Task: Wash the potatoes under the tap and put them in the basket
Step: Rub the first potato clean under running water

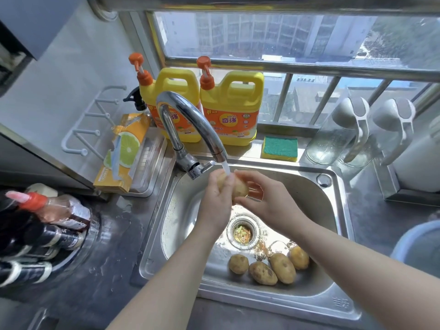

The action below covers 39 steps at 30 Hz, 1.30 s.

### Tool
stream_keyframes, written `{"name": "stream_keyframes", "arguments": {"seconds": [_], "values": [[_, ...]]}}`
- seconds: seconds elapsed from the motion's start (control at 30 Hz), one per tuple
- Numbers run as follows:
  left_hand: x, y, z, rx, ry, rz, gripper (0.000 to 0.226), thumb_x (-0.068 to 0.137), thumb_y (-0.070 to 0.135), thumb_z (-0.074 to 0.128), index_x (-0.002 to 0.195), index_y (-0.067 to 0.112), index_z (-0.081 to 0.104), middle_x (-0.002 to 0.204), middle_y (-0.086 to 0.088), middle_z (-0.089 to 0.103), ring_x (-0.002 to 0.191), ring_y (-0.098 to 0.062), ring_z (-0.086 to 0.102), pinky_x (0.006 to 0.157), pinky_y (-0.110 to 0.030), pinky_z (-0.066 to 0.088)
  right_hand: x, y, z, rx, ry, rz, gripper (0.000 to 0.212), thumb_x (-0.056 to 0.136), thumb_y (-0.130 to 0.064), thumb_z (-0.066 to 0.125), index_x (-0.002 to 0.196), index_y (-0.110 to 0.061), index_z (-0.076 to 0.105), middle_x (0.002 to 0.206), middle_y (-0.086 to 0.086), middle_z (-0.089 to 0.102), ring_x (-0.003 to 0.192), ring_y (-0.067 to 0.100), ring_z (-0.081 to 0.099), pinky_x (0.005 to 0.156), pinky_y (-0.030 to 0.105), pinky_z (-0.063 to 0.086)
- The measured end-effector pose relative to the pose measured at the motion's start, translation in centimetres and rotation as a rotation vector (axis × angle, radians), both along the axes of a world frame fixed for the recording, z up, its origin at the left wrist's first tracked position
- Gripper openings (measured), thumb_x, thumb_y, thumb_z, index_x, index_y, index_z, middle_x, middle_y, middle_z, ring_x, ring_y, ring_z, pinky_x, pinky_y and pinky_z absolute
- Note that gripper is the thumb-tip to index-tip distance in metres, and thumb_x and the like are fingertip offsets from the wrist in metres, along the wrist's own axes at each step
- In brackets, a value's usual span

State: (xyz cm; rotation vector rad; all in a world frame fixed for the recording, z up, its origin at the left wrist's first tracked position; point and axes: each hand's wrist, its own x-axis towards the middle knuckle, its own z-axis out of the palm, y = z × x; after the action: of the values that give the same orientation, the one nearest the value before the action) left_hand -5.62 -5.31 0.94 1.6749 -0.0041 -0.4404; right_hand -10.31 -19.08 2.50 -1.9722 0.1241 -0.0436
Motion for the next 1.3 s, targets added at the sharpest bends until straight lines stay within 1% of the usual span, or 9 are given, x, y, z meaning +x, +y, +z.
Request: {"name": "stream_keyframes", "arguments": {"seconds": [0.2,0.4,0.53,0.7,0.83,1.0,1.1,1.2,1.3], "values": [[0.6,-0.7,0.3,0.068,-0.012,0.012,0.05,0.092,0.04,0.032,0.128,0.02,0.06,0.118,-0.006,0.068,0.11,-0.024,0.064,0.099,-0.048,0.051,0.5,-1.1,-0.4,0.029,0.168,0.022,0.055,0.084,-0.026,0.08,0.136,-0.036,0.063,0.113,-0.009,0.074,0.089,0.009,0.072,0.088,0.037,0.06],[2.2,-2.1,1.6,0.183,0.092,-0.124,0.035,0.104,0.043,0.044,0.112,0.018,0.067,0.106,-0.005,0.07,0.095,-0.021,0.064,0.074,-0.032,0.051,0.1,-2.4,-1.2,0.267,0.274,-0.002,0.066,0.076,-0.013,0.085,0.128,-0.045,0.06,0.127,0.007,0.065,0.1,0.025,0.074,0.091,0.048,0.06],[2.3,-2.5,0.9,0.008,0.37,-0.124,0.054,0.092,0.064,0.05,0.126,0.023,0.06,0.122,-0.012,0.067,0.107,-0.028,0.067,0.081,-0.041,0.059,-0.3,-2.0,-1.3,0.206,0.276,0.021,0.07,0.077,-0.004,0.083,0.137,-0.027,0.055,0.13,0.004,0.061,0.099,0.018,0.074,0.09,0.041,0.061],[0.7,-1.4,-0.2,-0.355,0.682,0.053,0.053,0.105,0.049,0.032,0.13,0.012,0.062,0.119,-0.02,0.069,0.096,-0.03,0.067,0.082,-0.047,0.054,0.0,-1.0,-1.2,0.102,0.22,0.031,0.065,0.076,0.005,0.075,0.123,-0.032,0.051,0.123,0.0,0.055,0.098,0.023,0.071,0.08,0.037,0.062],[-0.5,-0.5,0.0,-0.503,0.567,0.046,0.046,0.108,0.039,0.032,0.136,0.01,0.055,0.122,-0.023,0.066,0.103,-0.03,0.066,0.101,-0.05,0.048,0.3,-0.2,-1.4,0.065,0.208,0.076,0.067,0.073,-0.007,0.08,0.126,-0.035,0.05,0.116,-0.004,0.062,0.098,0.022,0.07,0.086,0.046,0.06],[-0.9,0.6,-0.7,-0.373,0.318,-0.122,0.054,0.097,0.035,0.051,0.147,0.018,0.04,0.138,-0.018,0.055,0.117,-0.025,0.065,0.101,-0.042,0.053,0.8,0.2,-1.4,0.004,0.19,0.086,0.066,0.071,-0.012,0.076,0.129,-0.034,0.054,0.114,-0.006,0.068,0.098,0.019,0.07,0.087,0.042,0.058],[-0.7,0.3,-0.3,-0.327,0.208,-0.127,0.04,0.097,0.036,0.061,0.136,0.033,0.05,0.133,-0.011,0.06,0.115,-0.021,0.066,0.103,-0.043,0.052,1.0,0.6,-1.3,-0.042,0.173,0.053,0.062,0.074,-0.012,0.075,0.128,-0.032,0.052,0.111,-0.005,0.069,0.095,0.018,0.07,0.084,0.044,0.059],[-0.8,-0.7,-0.5,-0.24,0.082,-0.057,0.034,0.08,0.06,0.066,0.113,0.054,0.061,0.121,-0.001,0.069,0.115,-0.019,0.066,0.105,-0.052,0.048,1.4,1.1,-1.1,-0.115,0.117,0.026,0.055,0.078,-0.013,0.075,0.125,-0.024,0.049,0.11,-0.003,0.069,0.095,0.019,0.067,0.082,0.043,0.057],[-0.9,-1.5,0.1,-0.321,0.144,0.019,0.035,0.089,0.062,0.054,0.12,0.048,0.062,0.131,-0.004,0.065,0.121,-0.019,0.063,0.108,-0.046,0.047,1.4,1.3,-1.2,-0.13,0.102,0.009,0.055,0.077,-0.012,0.071,0.125,-0.021,0.046,0.11,0.0,0.066,0.096,0.022,0.065,0.08,0.049,0.056]]}}
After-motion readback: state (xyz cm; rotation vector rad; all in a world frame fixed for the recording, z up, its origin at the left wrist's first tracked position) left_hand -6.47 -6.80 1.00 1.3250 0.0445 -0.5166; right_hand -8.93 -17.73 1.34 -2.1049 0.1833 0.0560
